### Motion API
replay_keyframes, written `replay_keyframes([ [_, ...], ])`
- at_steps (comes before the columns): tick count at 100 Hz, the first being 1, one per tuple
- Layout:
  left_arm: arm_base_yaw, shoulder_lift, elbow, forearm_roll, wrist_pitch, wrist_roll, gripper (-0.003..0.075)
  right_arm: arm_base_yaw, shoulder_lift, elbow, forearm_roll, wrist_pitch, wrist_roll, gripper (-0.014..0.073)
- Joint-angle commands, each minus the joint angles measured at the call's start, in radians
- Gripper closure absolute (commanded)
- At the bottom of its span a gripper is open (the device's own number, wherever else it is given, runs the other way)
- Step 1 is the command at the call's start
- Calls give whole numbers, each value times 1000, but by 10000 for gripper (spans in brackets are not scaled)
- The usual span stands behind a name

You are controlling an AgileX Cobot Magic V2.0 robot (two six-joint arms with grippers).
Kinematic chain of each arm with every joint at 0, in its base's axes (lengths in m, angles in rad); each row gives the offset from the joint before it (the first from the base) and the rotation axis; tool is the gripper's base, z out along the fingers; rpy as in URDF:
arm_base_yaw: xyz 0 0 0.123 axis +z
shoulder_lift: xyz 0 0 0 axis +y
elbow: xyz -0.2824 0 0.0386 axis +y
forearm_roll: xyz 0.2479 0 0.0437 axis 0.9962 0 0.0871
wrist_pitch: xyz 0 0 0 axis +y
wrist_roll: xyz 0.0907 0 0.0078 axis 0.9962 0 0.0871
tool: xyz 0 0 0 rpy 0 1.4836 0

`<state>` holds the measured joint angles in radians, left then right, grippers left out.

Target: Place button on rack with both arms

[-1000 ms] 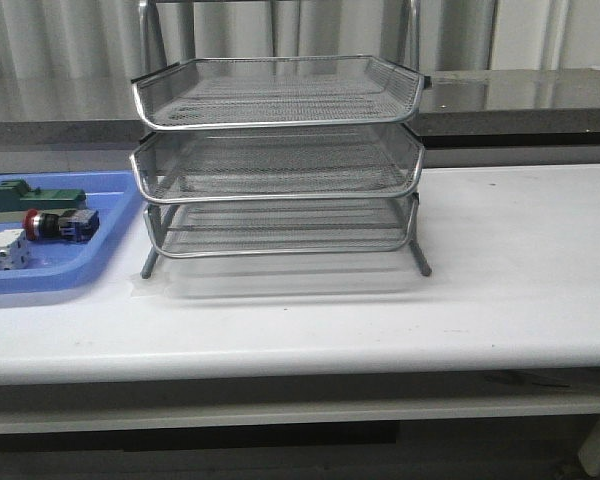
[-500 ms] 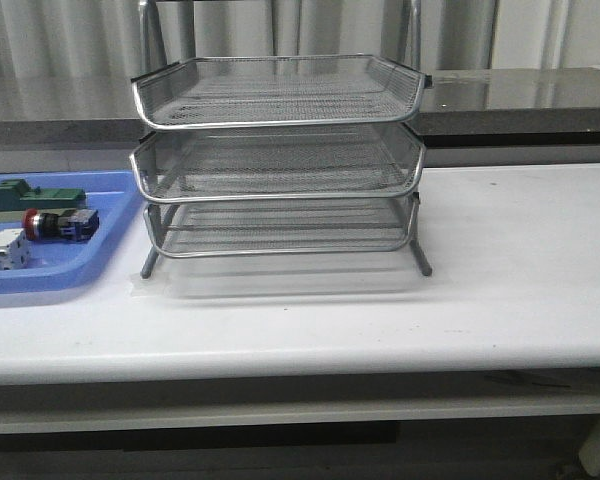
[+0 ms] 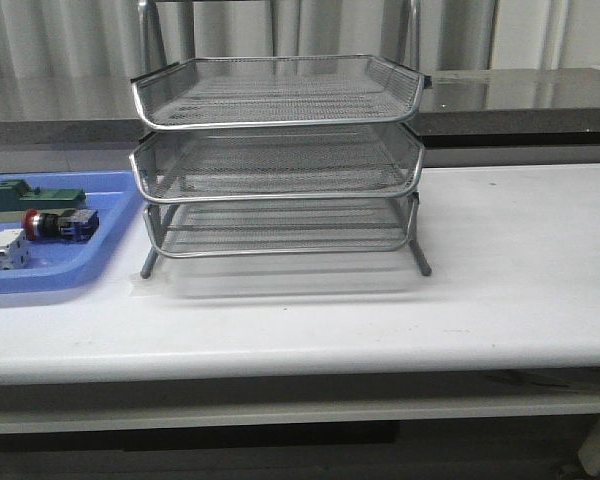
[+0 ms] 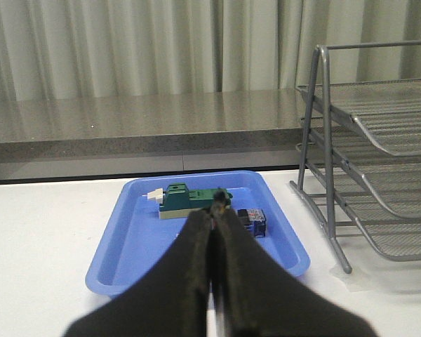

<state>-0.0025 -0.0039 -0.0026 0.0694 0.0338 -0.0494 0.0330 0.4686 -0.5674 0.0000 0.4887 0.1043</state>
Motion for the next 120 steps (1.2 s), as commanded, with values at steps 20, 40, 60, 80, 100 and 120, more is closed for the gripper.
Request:
replay_keyframes([
  [20,1,-29,56,-4,-87,-8,741,-5,306,-193,55,86,2,654],
  [40,1,-29,56,-4,-87,-8,741,-5,431,-197,141,68,2,654],
  [60,1,-29,56,-4,-87,-8,741,-5,503,-197,226,59,2,638],
  [80,1,-29,56,-4,-87,-8,741,-3,512,-197,331,13,2,382],
  [100,1,-29,56,-4,-87,-8,741,-3,519,-197,395,15,2,185],
  [120,1,-29,56,-4,-87,-8,741,-1,580,-197,535,2,-24,186],
])
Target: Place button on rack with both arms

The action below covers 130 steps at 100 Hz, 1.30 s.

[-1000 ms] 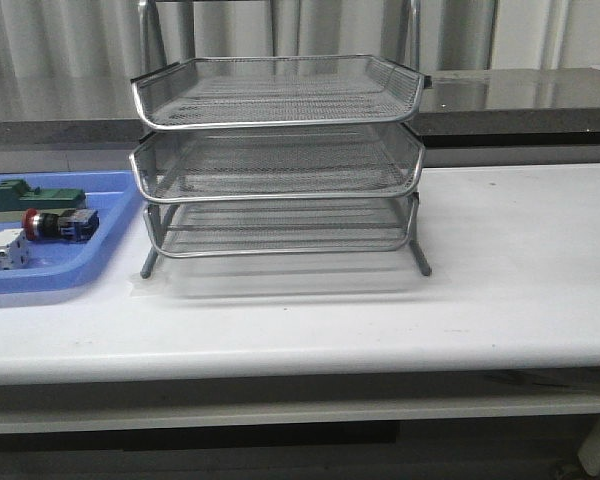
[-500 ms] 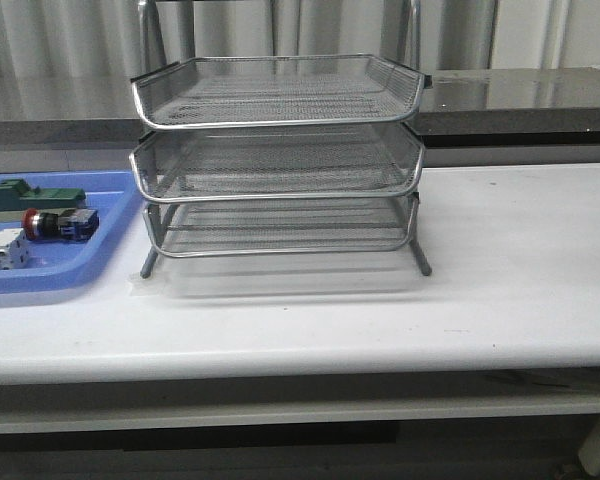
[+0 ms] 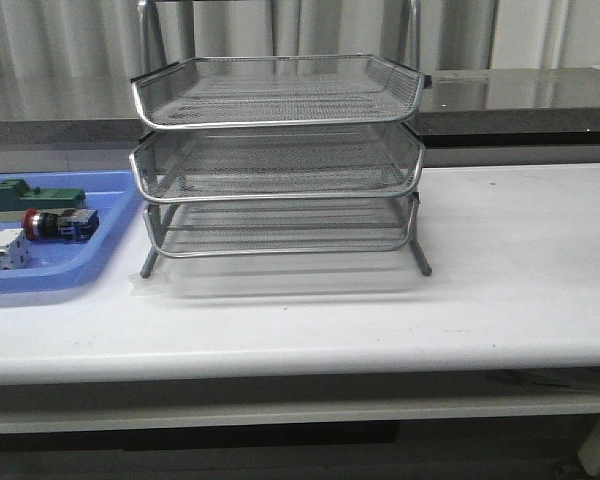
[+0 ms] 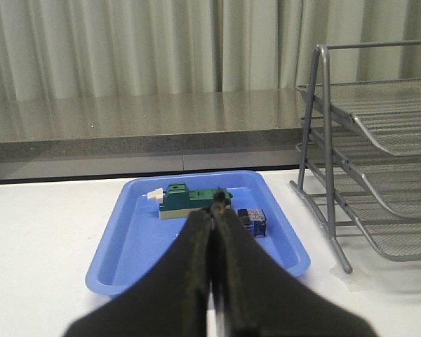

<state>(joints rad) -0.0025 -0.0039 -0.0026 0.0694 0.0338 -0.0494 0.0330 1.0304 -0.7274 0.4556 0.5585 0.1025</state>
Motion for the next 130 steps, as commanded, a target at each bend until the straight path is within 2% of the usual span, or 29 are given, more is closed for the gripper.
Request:
replay_keyframes([
  [1,1,-29,56,-4,-87,-8,741,0,26,-37,85,-69,-25,188],
  [20,1,-29,56,-4,-87,-8,741,59,138,-38,273,-122,-156,257],
  [37,1,-29,56,-4,-87,-8,741,140,244,-39,423,-199,-254,256],
  [53,1,-29,56,-4,-87,-8,741,185,337,-65,510,-248,-312,256],
  [96,1,-29,56,-4,-87,-8,741,189,550,-283,536,-209,-348,256],
  [130,1,-29,56,-4,-87,-8,741,189,672,-386,568,-179,-382,256],
])
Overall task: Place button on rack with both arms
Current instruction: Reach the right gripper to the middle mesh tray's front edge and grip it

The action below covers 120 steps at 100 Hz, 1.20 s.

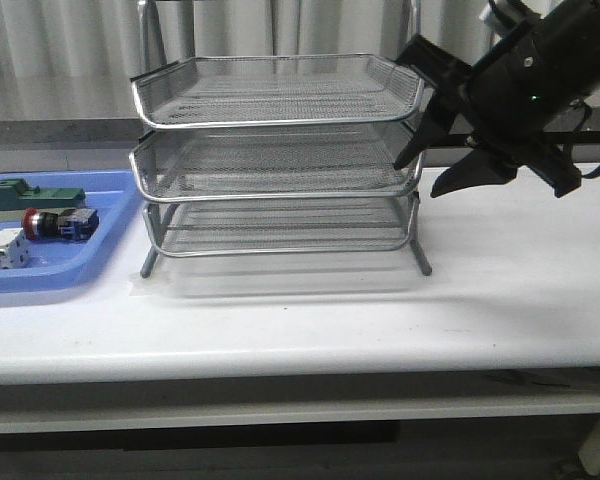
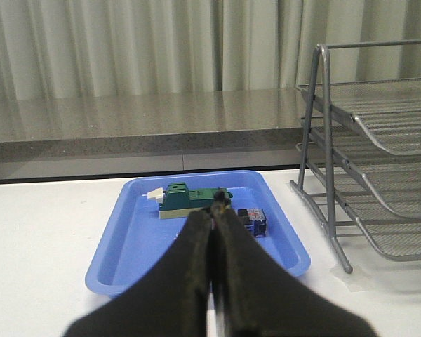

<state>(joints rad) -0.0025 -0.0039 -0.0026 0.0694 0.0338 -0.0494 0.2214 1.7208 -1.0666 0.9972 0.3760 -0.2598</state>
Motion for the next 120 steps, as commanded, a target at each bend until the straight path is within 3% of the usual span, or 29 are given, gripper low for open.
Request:
replay_keyframes([
  [1,1,-29,56,-4,-87,-8,741,1,-17,-51,26,4,-20,256],
  [49,1,-29,56,-4,-87,-8,741,1,52,-102,71,10,-91,260],
  [59,1,-29,56,-4,-87,-8,741,1,52,-102,71,10,-91,322],
  [80,1,-29,56,-4,-87,-8,741,1,52,-102,75,13,-91,551],
  [120,1,-29,56,-4,-87,-8,741,1,52,-102,60,73,-91,573],
])
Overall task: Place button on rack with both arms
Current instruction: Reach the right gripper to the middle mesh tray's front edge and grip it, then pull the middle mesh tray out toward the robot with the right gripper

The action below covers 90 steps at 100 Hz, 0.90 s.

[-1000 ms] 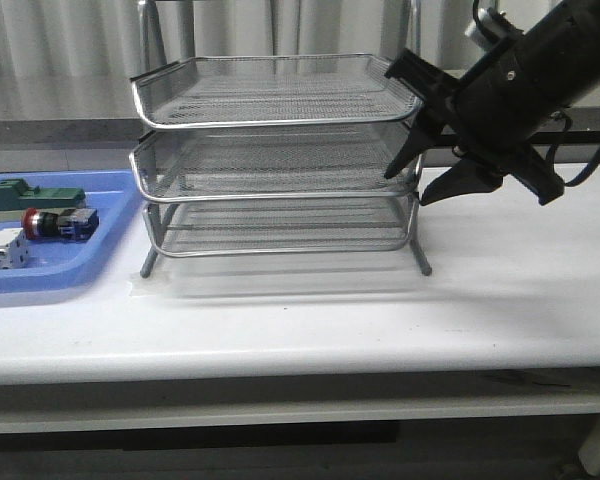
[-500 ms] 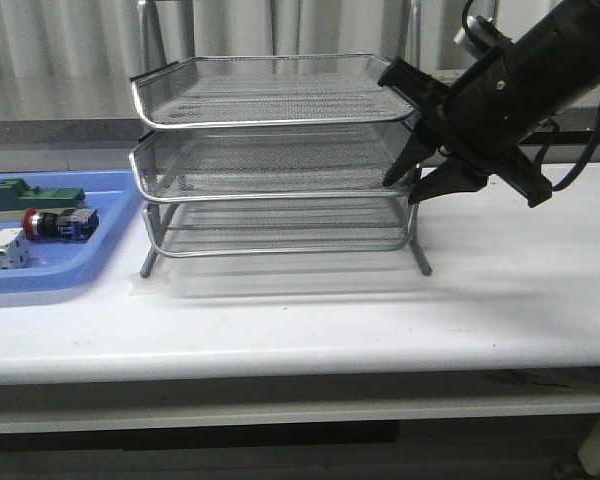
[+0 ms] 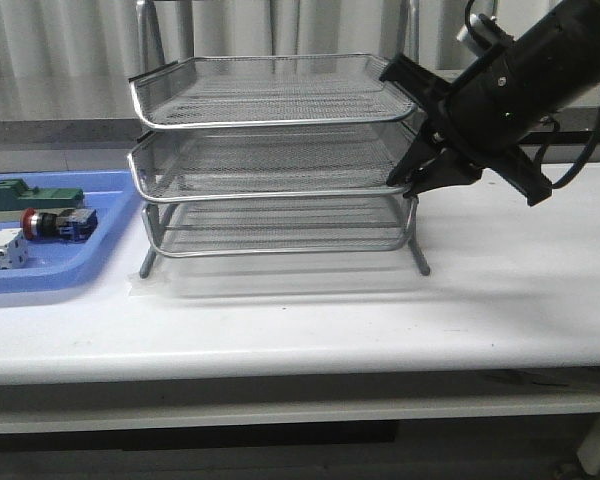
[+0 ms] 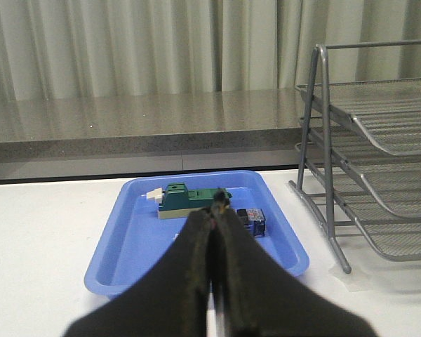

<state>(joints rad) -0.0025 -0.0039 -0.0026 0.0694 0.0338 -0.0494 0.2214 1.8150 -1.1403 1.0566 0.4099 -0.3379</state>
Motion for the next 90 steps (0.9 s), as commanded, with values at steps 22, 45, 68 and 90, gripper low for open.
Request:
replay_keyframes([
  [22,1,-29,56,-4,-87,-8,741,1,-52,-15,-9,74,-18,573],
  [45,1,-29,56,-4,-87,-8,741,1,-84,42,-24,78,-22,573],
  [68,1,-29,56,-4,-87,-8,741,1,-149,120,-55,78,-25,573],
  [90,1,-29,56,-4,-87,-8,741,1,-219,202,-61,82,-29,573],
])
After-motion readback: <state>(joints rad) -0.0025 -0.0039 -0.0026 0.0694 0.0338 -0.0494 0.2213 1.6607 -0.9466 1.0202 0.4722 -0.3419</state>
